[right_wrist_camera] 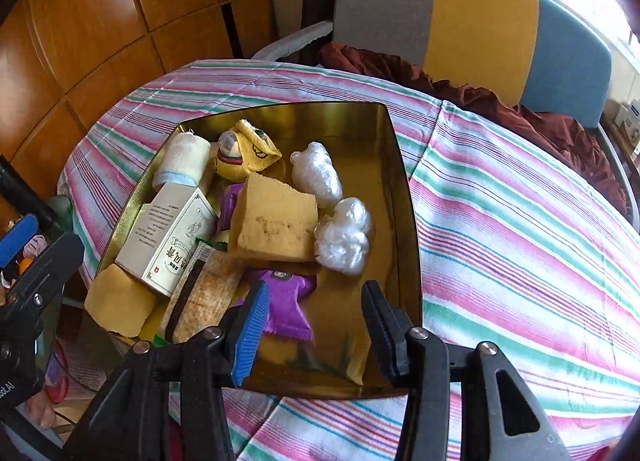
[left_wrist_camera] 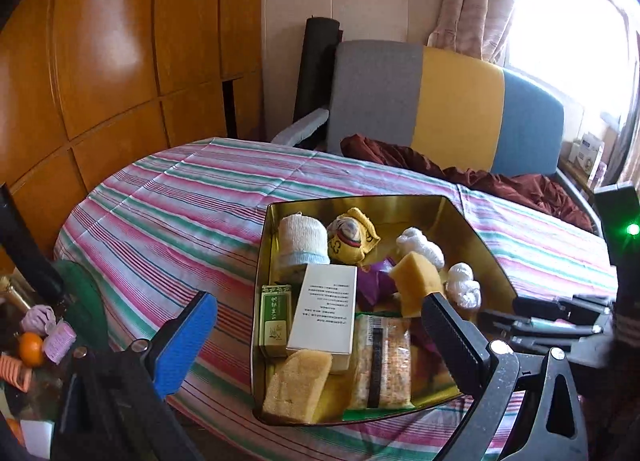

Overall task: Organize objects
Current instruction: 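Carry the plastic bundle over the tray and open the right gripper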

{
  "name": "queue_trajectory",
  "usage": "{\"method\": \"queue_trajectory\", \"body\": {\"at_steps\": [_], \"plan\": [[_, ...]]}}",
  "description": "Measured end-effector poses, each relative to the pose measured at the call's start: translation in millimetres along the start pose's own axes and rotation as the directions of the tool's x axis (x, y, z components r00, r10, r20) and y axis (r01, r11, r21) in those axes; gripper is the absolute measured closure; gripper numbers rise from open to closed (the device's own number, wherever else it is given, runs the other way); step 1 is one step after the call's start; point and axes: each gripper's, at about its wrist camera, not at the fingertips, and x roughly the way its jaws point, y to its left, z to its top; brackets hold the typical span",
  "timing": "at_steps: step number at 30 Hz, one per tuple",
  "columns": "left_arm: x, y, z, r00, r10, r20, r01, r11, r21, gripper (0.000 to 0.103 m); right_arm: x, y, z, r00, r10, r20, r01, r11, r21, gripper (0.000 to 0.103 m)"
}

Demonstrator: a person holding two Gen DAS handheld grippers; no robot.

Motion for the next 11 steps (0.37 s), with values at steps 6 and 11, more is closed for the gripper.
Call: {"method": "queue_trajectory", "body": {"at_steps": [6, 11], "plan": [[-10, 6, -5, 0.998, -0.057, 0.027, 0.058, 0.997, -0.047, 0.001, -7, 5, -13, 1.000, -0.005, 0.004, 0.005, 1.000, 0.017, 0.055], [-14, -2, -8, 0.999, -0.011, 0.045, 0.012, 1.000, -0.012, 0.000, -15, 8, -17, 0.999, -0.022, 0.035, 0.021, 0.999, 0.025, 0.055]]}}
